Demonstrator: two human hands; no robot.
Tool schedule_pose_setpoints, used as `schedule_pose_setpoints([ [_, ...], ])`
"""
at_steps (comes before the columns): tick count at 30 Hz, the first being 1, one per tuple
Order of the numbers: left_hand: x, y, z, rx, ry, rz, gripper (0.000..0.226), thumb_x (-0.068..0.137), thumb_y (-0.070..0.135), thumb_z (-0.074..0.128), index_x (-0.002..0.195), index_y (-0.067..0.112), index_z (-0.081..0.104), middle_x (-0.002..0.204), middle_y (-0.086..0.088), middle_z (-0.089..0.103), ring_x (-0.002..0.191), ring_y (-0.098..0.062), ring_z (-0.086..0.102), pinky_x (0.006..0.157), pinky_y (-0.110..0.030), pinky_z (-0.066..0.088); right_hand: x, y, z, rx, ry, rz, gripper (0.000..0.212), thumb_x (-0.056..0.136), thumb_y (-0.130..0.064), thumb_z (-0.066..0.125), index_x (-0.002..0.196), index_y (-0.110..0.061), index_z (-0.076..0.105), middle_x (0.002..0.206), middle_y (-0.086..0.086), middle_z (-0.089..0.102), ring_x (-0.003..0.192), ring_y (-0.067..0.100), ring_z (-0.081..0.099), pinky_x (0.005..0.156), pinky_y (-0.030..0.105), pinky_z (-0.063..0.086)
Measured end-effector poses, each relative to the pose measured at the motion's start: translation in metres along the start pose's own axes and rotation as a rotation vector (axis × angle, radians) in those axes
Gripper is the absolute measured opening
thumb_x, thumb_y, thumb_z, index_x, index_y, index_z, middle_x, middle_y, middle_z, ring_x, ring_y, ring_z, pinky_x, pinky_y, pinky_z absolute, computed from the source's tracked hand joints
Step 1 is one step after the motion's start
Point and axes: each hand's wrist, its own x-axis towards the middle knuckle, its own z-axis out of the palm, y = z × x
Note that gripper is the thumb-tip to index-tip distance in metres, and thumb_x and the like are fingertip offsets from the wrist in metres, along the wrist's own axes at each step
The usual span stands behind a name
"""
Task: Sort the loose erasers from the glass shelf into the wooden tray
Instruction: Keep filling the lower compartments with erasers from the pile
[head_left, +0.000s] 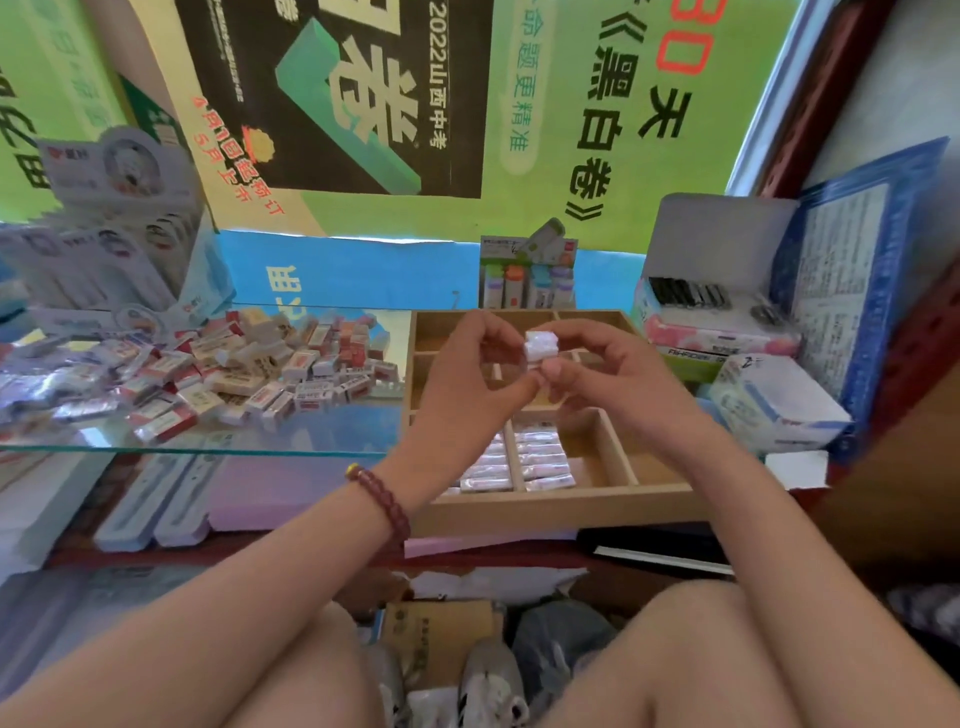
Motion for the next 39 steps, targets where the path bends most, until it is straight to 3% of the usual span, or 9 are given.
schedule_pose_setpoints([
  [3,0.003,-0.009,0.014,0.127,-0.115,-0.041,0.039,0.075,0.021,0.076,0.097,0.025,0.044,0.096,0.009,0.051,0.092,-0.004,0.054,0.077,-0.016,0.047,0.003,0.015,-0.021,-0.428,0.069,-0.073,0.026,0.078,-0.024,0.075,0.097,-0.037,0.062,0.088,-0.014,0.063,0.065,0.002,0.055,0.062,0.018,0.047],
  [6,0.003,-0.022,0.016,0.35,-0.288,-0.081,0.039,0.079,0.023,0.072,0.106,0.028,0.045,0.106,0.011,0.049,0.098,0.0,0.048,0.077,-0.009,0.039,0.002,0.024,-0.032,-0.785,-0.012,-0.048,0.029,0.077,-0.027,0.076,0.103,-0.032,0.064,0.083,-0.02,0.053,0.068,-0.001,0.05,0.064,0.016,0.04],
  [13,0.003,-0.029,0.011,0.485,-0.404,-0.066,0.013,0.086,0.022,0.062,0.095,0.029,0.055,0.094,0.015,0.055,0.088,0.002,0.051,0.069,-0.008,0.036,0.003,0.021,-0.017,-1.282,-0.192,0.014,0.037,0.081,-0.035,0.068,0.112,-0.033,0.048,0.113,-0.013,0.059,0.093,0.011,0.058,0.073,0.027,0.046],
  [28,0.0,-0.031,-0.001,0.473,-0.435,-0.04,0.015,0.087,0.017,0.061,0.084,0.032,0.057,0.088,0.014,0.06,0.086,0.0,0.056,0.081,-0.016,0.047,0.003,0.017,-0.013,-1.449,-0.213,-0.015,0.039,0.085,-0.039,0.063,0.123,-0.036,0.053,0.118,-0.009,0.053,0.1,0.014,0.056,0.067,0.027,0.04],
  [32,0.001,-0.032,-0.001,0.479,-0.432,-0.037,0.017,0.086,0.017,0.061,0.083,0.033,0.056,0.088,0.014,0.06,0.086,0.0,0.056,0.081,-0.016,0.048,0.005,0.02,-0.009,-1.462,-0.216,-0.014,0.033,0.085,-0.036,0.065,0.116,-0.034,0.053,0.114,-0.01,0.055,0.098,0.013,0.056,0.071,0.028,0.045],
  [39,0.0,-0.031,-0.004,0.472,-0.443,-0.046,0.013,0.088,0.017,0.06,0.086,0.03,0.059,0.09,0.012,0.061,0.086,-0.001,0.057,0.077,-0.012,0.045,0.004,0.028,-0.015,-1.398,-0.166,-0.006,0.041,0.08,-0.035,0.071,0.11,-0.029,0.043,0.113,-0.008,0.048,0.087,0.011,0.051,0.059,0.024,0.038],
])
